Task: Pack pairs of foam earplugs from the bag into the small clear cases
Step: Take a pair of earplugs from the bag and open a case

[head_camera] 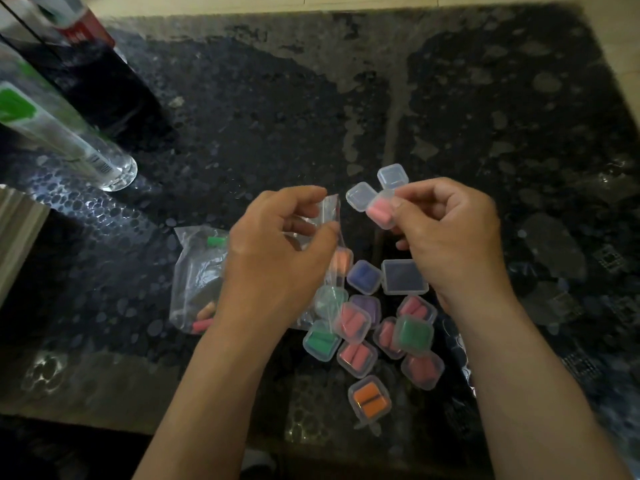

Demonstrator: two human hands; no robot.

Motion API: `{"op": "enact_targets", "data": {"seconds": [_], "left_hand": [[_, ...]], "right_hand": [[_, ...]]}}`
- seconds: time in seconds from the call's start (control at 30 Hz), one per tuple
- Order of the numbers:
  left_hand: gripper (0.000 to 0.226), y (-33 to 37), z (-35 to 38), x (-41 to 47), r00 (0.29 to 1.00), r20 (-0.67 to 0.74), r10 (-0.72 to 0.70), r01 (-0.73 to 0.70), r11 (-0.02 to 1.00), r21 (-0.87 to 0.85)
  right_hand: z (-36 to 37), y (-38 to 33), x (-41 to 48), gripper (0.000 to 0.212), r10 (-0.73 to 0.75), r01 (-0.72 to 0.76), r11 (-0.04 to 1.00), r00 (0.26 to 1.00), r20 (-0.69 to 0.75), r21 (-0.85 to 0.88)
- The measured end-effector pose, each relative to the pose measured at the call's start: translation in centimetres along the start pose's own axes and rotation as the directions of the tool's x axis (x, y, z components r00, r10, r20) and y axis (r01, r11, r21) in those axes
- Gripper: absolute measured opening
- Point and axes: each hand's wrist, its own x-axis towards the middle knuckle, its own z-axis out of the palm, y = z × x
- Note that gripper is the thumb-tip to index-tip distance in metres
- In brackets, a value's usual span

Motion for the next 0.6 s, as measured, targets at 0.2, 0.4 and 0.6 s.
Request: {"op": "enact_targets", "data": {"seconds": [0.2,0.4,0.6], "left_hand": [[0.040,0.0,-0.3,-0.2,0.999,0.045,-0.013,0.004,0.980,0.201],[0.068,0.7,-0.1,-0.4,0.976,0.206,-0.066,-0.033,0.895,0.444],[0.050,0.5,-0.3,-0.3,0.990,0.142,-0.015,-0.046,0.908,0.417]], "right_hand": [[0.3,0.2,-0.1,0.015,0.019,-0.019,0.993,1.000,-0.003,-0.116],[-0.2,-0.4,-0.2,0.017,0.040,-0.012,0.969,0.994,0.106,-0.247],[-0.3,-1.2,-0.7,0.008,0.100,0.057,0.933,0.907,0.409,-0.354]]}}
